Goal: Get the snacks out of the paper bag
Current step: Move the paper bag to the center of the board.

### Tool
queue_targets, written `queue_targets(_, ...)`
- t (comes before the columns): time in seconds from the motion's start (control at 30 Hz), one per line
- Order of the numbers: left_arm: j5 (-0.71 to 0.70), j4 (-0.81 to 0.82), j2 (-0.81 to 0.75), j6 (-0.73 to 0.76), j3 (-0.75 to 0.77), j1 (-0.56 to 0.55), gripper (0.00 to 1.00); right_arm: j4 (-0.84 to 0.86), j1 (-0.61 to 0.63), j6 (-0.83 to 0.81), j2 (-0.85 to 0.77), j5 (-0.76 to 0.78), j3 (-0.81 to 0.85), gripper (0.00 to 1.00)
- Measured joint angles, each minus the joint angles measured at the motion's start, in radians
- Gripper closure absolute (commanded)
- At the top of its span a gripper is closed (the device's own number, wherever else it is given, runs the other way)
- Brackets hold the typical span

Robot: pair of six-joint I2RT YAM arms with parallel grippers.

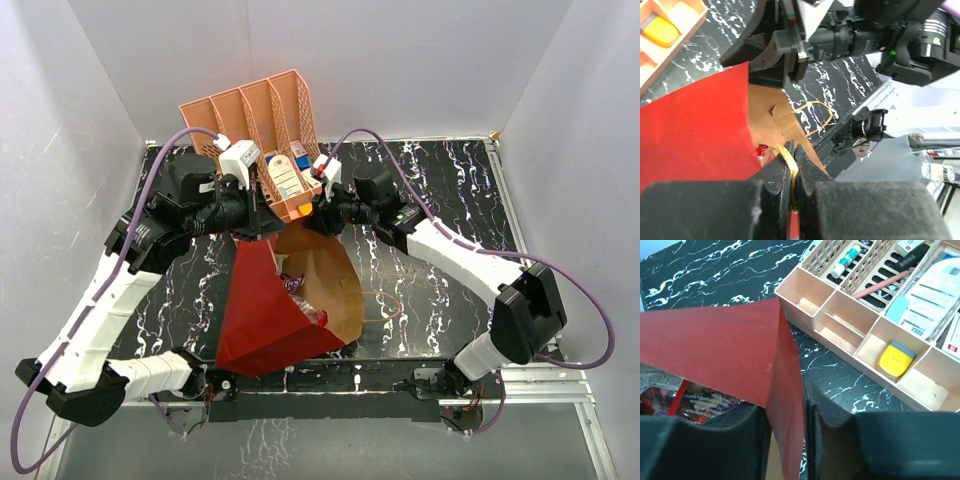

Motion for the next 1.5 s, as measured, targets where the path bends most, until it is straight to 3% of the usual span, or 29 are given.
queue_targets(0.1,-0.059,-0.021,0.003,-0.007,0.010,0.000,1.00,0.013,0.001,0.019,0.000,0.036,-0.001,0.92)
queue_targets(0.13,-0.082,-0.032,0.007,-0.009,0.016,0.000,1.00,0.027,0.001,0.032,-0.003,0.058,-0.007,0.93)
queue_targets(0.43,-0.220,-0.082,0.141,-0.009,0.139,-0.001,1.00,0.111,0.013,0.108,-0.151,0.348,-0.152,0.93)
queue_targets(0.63,-0.333,-0.081,0.257,0.090,0.277,0.001,1.00,0.128,0.005,0.152,-0.270,0.572,-0.217,0.93)
queue_targets(0.83,-0.394,-0.085,0.328,0.209,0.313,0.006,1.00,0.129,-0.005,0.224,-0.399,0.589,-0.332,0.93)
queue_targets(1.0,-0.253,-0.035,0.273,0.236,0.254,0.008,1.00,0.117,-0.006,0.294,-0.482,0.532,-0.406,0.92)
queue_targets(1.03,-0.200,-0.014,0.249,0.228,0.222,0.008,1.00,0.103,-0.006,0.301,-0.493,0.525,-0.409,0.86)
queue_targets(1.17,0.021,0.106,0.144,0.146,0.078,0.007,1.00,0.009,-0.007,0.325,-0.520,0.517,-0.391,0.44)
queue_targets(1.27,0.117,0.195,0.100,0.069,-0.025,0.008,1.00,-0.150,-0.006,0.324,-0.512,0.530,-0.314,0.32)
queue_targets(1.5,0.235,0.325,0.092,-0.074,-0.146,0.008,1.00,-0.450,-0.006,0.320,-0.544,0.519,-0.175,0.17)
